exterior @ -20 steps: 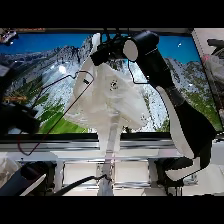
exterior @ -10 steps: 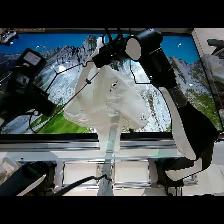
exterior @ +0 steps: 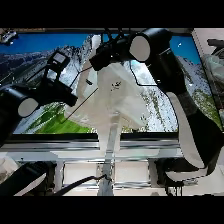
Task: Fold the clothes and pants, and hang the long-sleeved shirts on hangers.
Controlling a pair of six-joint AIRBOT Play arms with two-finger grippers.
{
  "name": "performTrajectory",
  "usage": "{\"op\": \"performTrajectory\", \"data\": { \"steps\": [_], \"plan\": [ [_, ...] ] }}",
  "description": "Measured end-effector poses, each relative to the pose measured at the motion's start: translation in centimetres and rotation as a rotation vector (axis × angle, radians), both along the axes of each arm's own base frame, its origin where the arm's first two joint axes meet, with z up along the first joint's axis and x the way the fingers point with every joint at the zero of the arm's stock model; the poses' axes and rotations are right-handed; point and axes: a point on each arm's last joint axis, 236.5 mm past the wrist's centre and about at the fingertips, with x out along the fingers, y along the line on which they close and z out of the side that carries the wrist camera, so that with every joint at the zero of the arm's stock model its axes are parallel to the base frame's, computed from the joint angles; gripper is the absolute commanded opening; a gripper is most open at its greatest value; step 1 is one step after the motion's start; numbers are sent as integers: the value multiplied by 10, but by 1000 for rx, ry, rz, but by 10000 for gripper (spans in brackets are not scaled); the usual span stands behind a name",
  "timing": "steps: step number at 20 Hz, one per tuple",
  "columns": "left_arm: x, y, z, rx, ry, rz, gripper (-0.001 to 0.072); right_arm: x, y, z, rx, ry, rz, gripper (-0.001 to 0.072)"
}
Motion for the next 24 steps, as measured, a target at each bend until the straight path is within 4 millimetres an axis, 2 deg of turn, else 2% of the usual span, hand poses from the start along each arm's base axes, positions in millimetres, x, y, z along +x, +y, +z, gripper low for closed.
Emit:
{"op": "performTrajectory", "data": {
  "steps": [2, 4, 10, 12, 14, 17, 20, 24],
  "plan": [
    [16, -17, 10, -144, -40, 4, 12, -18, 2, 11, -8, -5, 33, 23],
    [24, -37, 22, -264, -68, -43, 13, -34, 0, 24, -7, -15, 55, 23],
    [17, -96, 41, -574, -39, -303, 13, -76, -26, 74, 18, -72, 80, 23],
    [10, -113, 50, -684, -31, -395, 13, -90, -39, 83, 7, -70, 82, 23],
    [4, -127, 60, -790, -31, -482, 13, -105, -50, 86, -10, -45, 85, 23],
    [-3, -141, 73, -928, -46, -579, 14, -125, -61, 78, -43, 29, 97, 23],
    [-5, -146, 83, -1022, -74, -632, 13, -144, -67, 69, -66, 108, 117, 24],
    [-21, -150, 92, -1107, -78, -734, 13, -168, -69, 61, -84, 195, 158, 24]
  ]
}}
